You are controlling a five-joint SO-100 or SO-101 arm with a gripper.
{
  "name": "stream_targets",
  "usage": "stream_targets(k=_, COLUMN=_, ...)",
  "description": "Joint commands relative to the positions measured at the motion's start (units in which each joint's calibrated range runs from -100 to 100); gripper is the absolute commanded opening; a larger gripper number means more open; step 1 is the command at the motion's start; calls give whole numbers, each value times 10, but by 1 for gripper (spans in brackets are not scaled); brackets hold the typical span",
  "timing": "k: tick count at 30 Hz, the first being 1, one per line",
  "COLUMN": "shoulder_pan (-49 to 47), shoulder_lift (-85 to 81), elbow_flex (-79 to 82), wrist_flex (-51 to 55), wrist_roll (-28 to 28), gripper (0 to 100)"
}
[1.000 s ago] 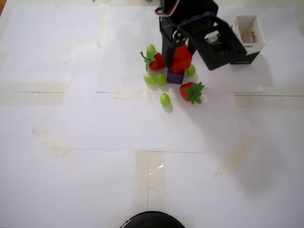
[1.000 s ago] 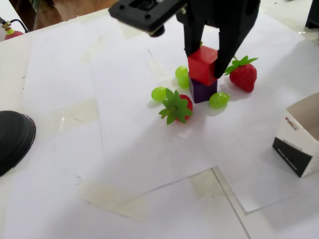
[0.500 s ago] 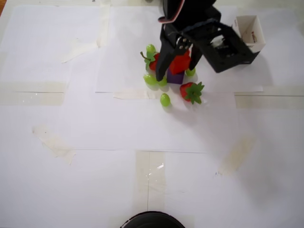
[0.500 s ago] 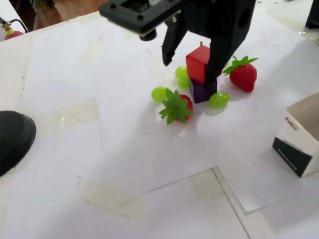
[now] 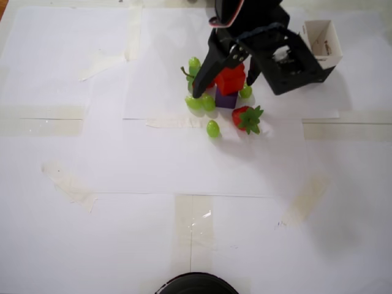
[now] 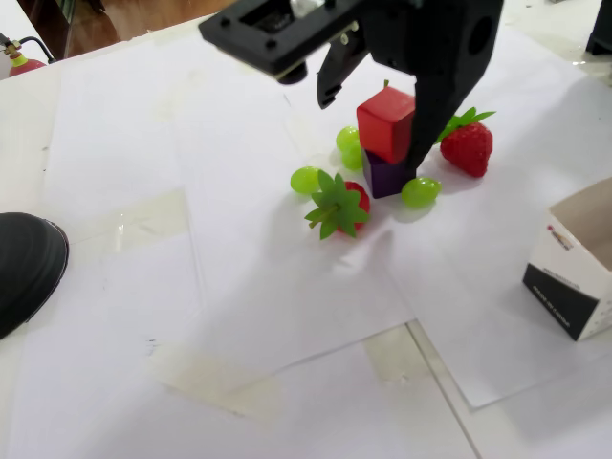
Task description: Put the red cube on top of the purple cube
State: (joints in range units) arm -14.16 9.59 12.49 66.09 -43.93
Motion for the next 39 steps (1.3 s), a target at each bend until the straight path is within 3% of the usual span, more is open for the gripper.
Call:
stream_targets(k=1, shoulder_pan=-3, shoulder_lift=-45, elbow_flex=-34, wrist_flex=14, wrist_roll=-6, gripper=41)
stream_targets(k=27, shoulder_pan=-11, shoulder_lift=-195, elbow_flex=-92, wrist_flex=106, wrist_roll=-42, gripper=41)
stream_targets(k=32, shoulder_pan=-13, shoulder_lift=-297, elbow_flex=-27, wrist_flex=98, wrist_roll=-47, gripper=41)
stream_targets(k=39, shoulder_pan=-7, shoulder_lift=-528, elbow_flex=204, wrist_flex=42, wrist_roll=-63, gripper=39)
